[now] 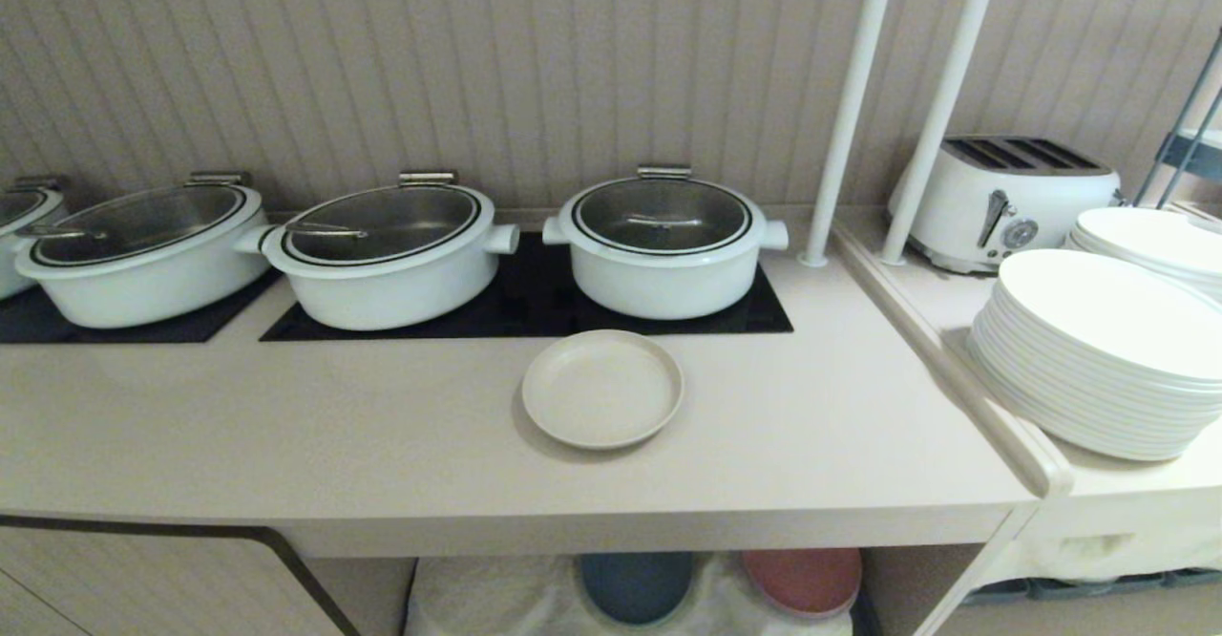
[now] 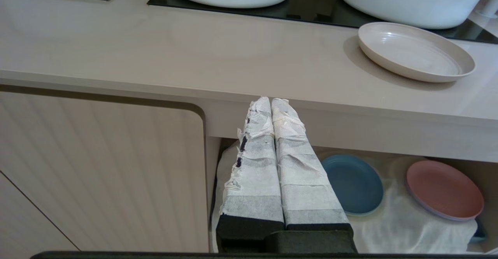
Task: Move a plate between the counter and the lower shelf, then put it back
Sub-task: Pick up the plate
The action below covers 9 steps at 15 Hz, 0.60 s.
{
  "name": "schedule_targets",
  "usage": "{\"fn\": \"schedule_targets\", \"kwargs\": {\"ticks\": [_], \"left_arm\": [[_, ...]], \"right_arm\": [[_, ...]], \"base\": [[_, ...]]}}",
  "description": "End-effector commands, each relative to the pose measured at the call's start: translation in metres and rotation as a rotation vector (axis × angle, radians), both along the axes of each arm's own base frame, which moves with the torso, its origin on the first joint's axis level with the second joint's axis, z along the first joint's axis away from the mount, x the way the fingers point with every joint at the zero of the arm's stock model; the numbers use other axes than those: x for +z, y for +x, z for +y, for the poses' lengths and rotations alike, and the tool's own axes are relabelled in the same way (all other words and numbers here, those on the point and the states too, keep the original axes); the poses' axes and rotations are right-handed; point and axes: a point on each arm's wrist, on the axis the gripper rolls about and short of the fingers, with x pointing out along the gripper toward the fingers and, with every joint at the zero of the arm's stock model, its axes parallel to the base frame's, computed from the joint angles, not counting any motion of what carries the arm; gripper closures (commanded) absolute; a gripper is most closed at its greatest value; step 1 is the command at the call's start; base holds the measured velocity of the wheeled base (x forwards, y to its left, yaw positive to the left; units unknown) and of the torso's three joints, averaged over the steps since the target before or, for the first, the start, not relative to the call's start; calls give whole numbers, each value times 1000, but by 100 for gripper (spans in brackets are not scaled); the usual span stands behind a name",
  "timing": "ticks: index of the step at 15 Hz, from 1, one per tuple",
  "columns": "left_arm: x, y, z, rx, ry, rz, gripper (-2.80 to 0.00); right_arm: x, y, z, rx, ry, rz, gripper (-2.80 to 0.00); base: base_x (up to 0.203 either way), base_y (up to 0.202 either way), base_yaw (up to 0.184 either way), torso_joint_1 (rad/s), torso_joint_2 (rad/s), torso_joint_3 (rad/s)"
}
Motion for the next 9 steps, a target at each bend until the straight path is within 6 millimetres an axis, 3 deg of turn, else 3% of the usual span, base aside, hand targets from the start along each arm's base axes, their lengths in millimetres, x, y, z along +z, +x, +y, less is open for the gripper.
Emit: {"fn": "schedule_targets", "kwargs": {"ticks": [1, 9], "left_arm": [[0, 0, 0, 1, -1, -1, 0], [0, 0, 0, 1, -1, -1, 0]], "right_arm": [[0, 0, 0, 0, 0, -1, 0], [0, 0, 0, -2, -11, -4, 0]], "base": [[0, 0, 0, 0, 0, 0], [0, 0, 0, 0, 0, 0]]}}
